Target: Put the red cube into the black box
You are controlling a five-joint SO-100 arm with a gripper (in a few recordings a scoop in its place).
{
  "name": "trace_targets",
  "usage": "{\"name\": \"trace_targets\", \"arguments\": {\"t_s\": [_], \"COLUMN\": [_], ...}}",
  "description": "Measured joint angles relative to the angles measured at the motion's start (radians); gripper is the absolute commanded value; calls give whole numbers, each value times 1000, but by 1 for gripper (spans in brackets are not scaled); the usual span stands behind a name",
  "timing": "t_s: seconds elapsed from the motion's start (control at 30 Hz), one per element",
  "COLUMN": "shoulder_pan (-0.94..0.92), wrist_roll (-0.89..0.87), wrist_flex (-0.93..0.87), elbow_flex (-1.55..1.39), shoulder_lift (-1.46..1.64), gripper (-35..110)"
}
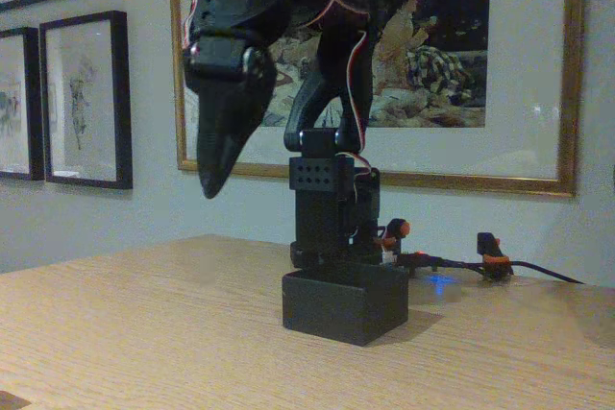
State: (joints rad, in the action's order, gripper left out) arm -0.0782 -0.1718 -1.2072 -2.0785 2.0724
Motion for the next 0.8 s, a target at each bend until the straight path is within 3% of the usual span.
{"name": "trace_targets", "arguments": {"t_s": [0.3,0.57,0.8], "shoulder_pan": [-26,6,38], "wrist_roll": [77,72,14], "wrist_flex": [-92,-149,-129], "elbow_flex": [425,767,945], "shoulder_lift": [-420,-687,-877], "gripper": [-2,20,29]}}
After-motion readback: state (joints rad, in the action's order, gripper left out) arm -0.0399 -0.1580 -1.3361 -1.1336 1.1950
